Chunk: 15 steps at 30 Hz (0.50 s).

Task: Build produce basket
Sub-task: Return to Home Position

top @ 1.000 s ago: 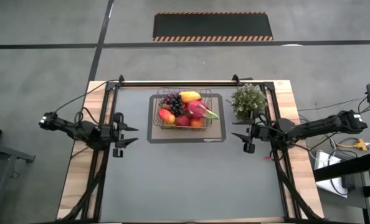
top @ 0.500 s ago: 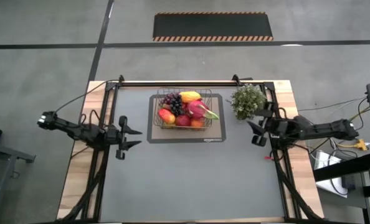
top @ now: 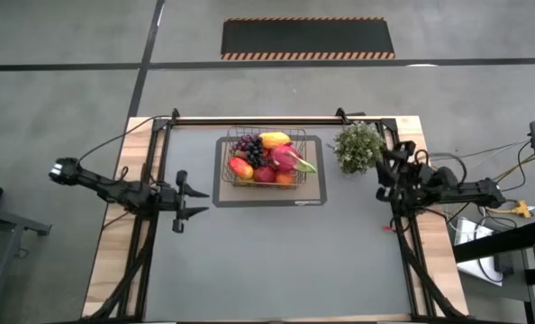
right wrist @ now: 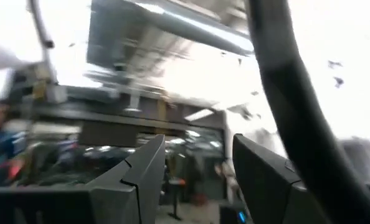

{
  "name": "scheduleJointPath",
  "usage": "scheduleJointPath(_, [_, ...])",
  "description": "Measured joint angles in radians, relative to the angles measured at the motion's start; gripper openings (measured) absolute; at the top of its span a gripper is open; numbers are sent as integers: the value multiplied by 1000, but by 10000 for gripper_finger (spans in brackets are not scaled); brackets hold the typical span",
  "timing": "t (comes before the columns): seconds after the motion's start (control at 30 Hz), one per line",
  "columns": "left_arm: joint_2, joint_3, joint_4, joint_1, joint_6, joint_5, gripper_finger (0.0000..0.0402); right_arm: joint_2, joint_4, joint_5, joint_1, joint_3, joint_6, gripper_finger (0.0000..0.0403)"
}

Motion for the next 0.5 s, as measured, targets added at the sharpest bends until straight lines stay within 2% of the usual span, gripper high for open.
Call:
scheduleJointPath(0.13, [21, 0, 0, 0, 0, 0, 152, -2, 4, 198, 0, 0, 114, 173])
scheduleJointPath(0.23, [36, -1, 0, 0, 0, 0, 152, 5, 7, 287, 0, 0, 171, 173])
scheduleJointPath(0.37, [55, -1, 0, 0, 0, 0, 152, 9, -2, 327, 0, 0, 30, 173])
scheduleJointPath(0.5, [73, -1, 0, 0, 0, 0, 152, 11, -119, 319, 0, 0, 33, 173])
